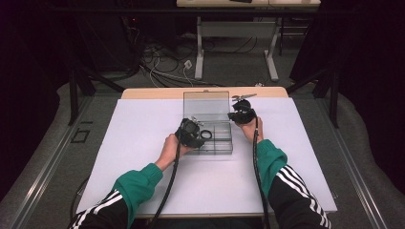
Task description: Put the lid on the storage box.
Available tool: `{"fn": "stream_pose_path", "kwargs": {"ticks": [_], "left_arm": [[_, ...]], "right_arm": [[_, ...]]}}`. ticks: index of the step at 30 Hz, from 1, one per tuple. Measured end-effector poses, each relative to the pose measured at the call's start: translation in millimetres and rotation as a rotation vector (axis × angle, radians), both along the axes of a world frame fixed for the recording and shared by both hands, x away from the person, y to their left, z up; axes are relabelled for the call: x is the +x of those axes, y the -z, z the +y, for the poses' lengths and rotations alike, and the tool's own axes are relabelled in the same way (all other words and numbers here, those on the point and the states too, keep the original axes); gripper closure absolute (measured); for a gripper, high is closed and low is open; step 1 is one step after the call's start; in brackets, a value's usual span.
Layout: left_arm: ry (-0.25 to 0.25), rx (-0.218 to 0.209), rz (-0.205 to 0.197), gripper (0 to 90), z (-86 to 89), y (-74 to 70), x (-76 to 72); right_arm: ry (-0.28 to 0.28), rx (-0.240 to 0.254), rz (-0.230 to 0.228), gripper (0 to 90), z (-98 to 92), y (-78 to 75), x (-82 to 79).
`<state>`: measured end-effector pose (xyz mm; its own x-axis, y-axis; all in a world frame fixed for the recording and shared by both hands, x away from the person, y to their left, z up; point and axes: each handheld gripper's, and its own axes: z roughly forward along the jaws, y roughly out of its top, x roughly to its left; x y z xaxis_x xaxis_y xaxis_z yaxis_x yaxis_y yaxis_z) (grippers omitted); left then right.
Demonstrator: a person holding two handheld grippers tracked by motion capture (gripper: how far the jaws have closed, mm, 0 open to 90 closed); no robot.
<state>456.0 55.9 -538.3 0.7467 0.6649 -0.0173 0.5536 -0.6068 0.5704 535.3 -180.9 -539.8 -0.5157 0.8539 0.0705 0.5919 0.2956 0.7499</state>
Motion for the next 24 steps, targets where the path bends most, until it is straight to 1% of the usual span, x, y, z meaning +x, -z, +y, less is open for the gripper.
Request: {"fn": "stream_pose_path", "kwargs": {"ticks": [5,6,7,11,12,13,24], "left_arm": [[0.0,0.0,0.0,56.8,0.0,0.0,0.0],[0.009,0.008,-0.007,56.8,0.5,-0.3,0.7],[0.009,0.008,-0.006,56.8,0.4,-0.3,0.7],[0.008,0.008,-0.008,56.8,0.4,-0.3,0.5],[0.008,0.008,-0.008,56.8,0.4,-0.3,0.5],[0.008,0.008,-0.008,56.8,0.4,-0.3,0.5],[0.006,0.008,-0.009,56.8,0.5,-0.3,0.2]], "right_arm": [[0.005,-0.002,-0.007,90.0,-0.2,-1.7,-0.8],[0.005,-0.002,-0.007,90.0,-0.2,-1.7,-0.8],[0.009,0.015,-0.039,90.0,-0.3,-7.4,-3.1],[0.002,0.028,-0.061,90.0,-0.2,-10.3,-4.0],[0.0,0.033,-0.062,90.0,-0.4,-10.7,-4.2],[0.001,0.024,-0.067,90.0,-0.5,-11.7,-4.6],[-0.004,0.042,-0.097,90.0,0.2,-18.3,-7.3]]}}
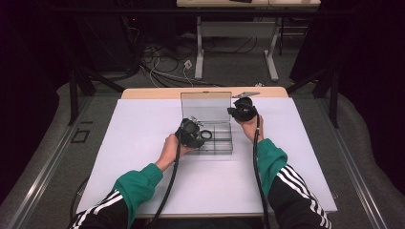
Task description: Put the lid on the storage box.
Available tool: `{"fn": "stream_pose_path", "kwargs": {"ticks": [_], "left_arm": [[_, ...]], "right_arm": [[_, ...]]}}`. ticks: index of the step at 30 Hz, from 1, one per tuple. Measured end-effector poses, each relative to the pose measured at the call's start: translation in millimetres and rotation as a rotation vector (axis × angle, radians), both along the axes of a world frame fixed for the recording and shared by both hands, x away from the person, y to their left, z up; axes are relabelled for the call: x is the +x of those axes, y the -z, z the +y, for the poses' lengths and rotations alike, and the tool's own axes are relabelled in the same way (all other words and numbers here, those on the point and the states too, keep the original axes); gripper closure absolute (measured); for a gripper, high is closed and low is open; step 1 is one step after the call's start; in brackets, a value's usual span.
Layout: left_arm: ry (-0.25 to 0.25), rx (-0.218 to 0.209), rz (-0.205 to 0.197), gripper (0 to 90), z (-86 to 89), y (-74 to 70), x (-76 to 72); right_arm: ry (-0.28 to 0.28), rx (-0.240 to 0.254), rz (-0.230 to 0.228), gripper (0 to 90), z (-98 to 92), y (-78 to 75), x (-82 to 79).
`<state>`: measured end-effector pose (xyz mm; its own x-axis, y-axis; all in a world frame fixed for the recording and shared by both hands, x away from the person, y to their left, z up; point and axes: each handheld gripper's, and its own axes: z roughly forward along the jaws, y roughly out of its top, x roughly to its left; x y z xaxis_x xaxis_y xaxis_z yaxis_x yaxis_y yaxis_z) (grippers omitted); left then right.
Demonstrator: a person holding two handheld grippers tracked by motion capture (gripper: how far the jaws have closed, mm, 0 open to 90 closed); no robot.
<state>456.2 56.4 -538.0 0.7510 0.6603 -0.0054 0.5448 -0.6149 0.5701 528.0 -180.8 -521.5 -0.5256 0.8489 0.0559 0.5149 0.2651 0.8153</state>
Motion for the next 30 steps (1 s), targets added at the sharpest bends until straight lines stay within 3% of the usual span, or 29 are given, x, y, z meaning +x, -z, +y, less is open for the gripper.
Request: {"fn": "stream_pose_path", "kwargs": {"ticks": [14,18,24,30], "left_arm": [[-0.001,-0.012,-0.006,55.9,0.8,0.0,-0.4],[-0.003,-0.018,-0.015,51.8,-0.1,0.6,-0.7],[-0.034,-0.022,-0.035,31.5,5.0,-4.8,-1.9],[-0.038,-0.063,-0.059,16.2,13.6,-20.7,-10.7]], "right_arm": [[-0.008,0.014,-0.017,90.0,0.0,-5.0,-2.8],[-0.01,0.015,-0.018,90.0,-0.1,-6.2,-3.6],[-0.02,0.024,-0.011,90.0,-0.6,-7.4,-3.7],[-0.029,0.018,-0.017,90.0,-1.4,-9.5,-4.8]]}}
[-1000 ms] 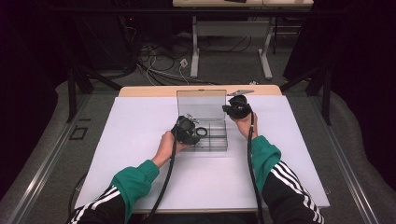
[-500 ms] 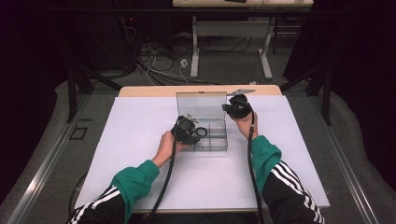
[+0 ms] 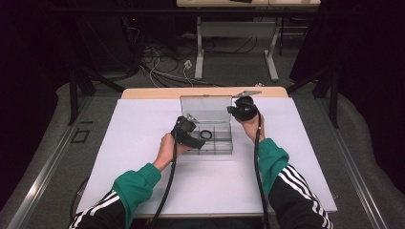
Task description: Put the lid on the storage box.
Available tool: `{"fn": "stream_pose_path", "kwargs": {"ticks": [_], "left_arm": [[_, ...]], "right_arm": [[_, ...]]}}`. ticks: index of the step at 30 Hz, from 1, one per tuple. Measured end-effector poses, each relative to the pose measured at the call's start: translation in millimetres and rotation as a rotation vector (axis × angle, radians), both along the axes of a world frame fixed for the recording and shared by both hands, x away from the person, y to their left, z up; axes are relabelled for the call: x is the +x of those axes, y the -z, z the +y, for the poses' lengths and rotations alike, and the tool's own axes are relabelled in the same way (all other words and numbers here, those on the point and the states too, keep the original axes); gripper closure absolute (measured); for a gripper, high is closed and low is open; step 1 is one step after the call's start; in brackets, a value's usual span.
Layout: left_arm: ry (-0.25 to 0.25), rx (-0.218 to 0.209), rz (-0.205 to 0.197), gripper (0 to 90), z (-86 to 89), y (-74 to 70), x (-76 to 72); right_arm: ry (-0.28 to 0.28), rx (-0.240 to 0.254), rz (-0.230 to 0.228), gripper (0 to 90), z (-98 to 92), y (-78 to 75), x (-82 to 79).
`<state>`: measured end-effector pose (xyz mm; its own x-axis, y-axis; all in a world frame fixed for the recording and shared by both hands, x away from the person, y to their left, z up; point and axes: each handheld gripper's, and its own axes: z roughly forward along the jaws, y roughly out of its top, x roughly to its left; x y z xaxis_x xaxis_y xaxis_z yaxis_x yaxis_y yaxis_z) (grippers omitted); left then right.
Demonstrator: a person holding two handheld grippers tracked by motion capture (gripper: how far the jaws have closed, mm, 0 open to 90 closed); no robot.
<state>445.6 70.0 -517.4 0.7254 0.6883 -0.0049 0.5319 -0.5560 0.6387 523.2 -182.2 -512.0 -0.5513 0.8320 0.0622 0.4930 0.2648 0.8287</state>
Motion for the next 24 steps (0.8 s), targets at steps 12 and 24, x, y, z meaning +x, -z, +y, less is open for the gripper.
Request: {"fn": "stream_pose_path", "kwargs": {"ticks": [12,24], "left_arm": [[-0.004,0.0,-0.038,3.7,45.9,-29.3,-14.3],[-0.032,-0.012,-0.042,0.4,70.8,-32.0,-25.7]], "right_arm": [[-0.014,0.001,-0.006,90.0,-0.7,-3.1,-2.0],[-0.012,0.007,0.0,90.0,0.0,-4.9,-3.9]]}}
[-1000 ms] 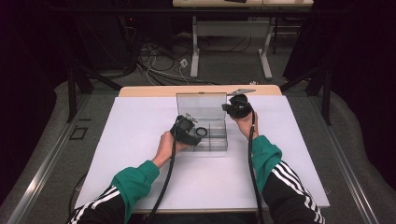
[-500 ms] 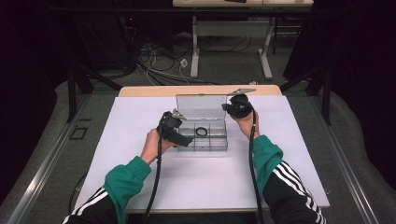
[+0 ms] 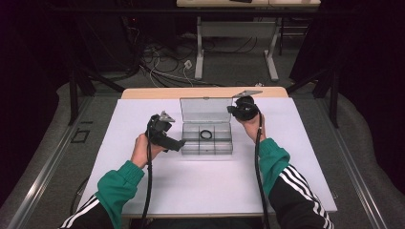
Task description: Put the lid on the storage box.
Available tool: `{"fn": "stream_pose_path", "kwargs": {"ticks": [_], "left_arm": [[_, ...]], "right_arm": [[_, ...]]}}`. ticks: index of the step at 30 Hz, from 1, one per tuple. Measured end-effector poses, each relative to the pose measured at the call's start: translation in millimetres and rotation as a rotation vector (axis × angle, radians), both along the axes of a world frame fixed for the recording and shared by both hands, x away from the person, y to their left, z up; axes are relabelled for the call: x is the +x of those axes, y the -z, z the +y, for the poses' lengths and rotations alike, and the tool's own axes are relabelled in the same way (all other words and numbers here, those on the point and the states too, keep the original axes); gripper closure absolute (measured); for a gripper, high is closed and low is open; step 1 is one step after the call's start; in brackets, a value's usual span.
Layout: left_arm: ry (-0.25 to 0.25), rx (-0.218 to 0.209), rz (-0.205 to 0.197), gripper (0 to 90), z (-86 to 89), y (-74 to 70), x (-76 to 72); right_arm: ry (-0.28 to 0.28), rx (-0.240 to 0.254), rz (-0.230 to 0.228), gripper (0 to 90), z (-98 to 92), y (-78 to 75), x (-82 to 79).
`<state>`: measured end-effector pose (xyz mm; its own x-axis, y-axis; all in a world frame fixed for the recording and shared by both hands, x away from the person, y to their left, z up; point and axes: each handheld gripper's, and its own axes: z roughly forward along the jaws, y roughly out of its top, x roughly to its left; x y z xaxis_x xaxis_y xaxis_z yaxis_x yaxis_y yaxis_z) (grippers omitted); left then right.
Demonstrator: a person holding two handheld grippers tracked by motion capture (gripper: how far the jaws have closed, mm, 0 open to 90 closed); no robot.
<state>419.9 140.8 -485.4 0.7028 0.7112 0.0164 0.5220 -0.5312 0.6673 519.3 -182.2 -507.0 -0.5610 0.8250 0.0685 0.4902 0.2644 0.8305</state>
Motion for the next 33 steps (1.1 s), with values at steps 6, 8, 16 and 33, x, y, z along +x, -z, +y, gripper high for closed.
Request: {"fn": "stream_pose_path", "kwargs": {"ticks": [6,8,16,33], "left_arm": [[-0.012,-0.004,0.003,0.2,13.9,0.3,-5.9],[-0.016,-0.009,0.005,0.2,17.2,0.2,-7.7],[-0.003,-0.008,0.003,0.1,28.3,-2.6,-19.7],[0.035,-0.003,-0.043,0.0,45.4,-3.6,-53.6]], "right_arm": [[-0.011,-0.012,-0.002,90.0,-0.9,-0.9,-1.5],[-0.018,-0.01,0.004,90.0,-0.3,-1.5,-3.1],[-0.09,-0.052,0.03,90.0,-4.6,-10.0,-17.3],[-0.176,-0.094,0.083,28.9,-10.9,-25.5,-61.9]]}}
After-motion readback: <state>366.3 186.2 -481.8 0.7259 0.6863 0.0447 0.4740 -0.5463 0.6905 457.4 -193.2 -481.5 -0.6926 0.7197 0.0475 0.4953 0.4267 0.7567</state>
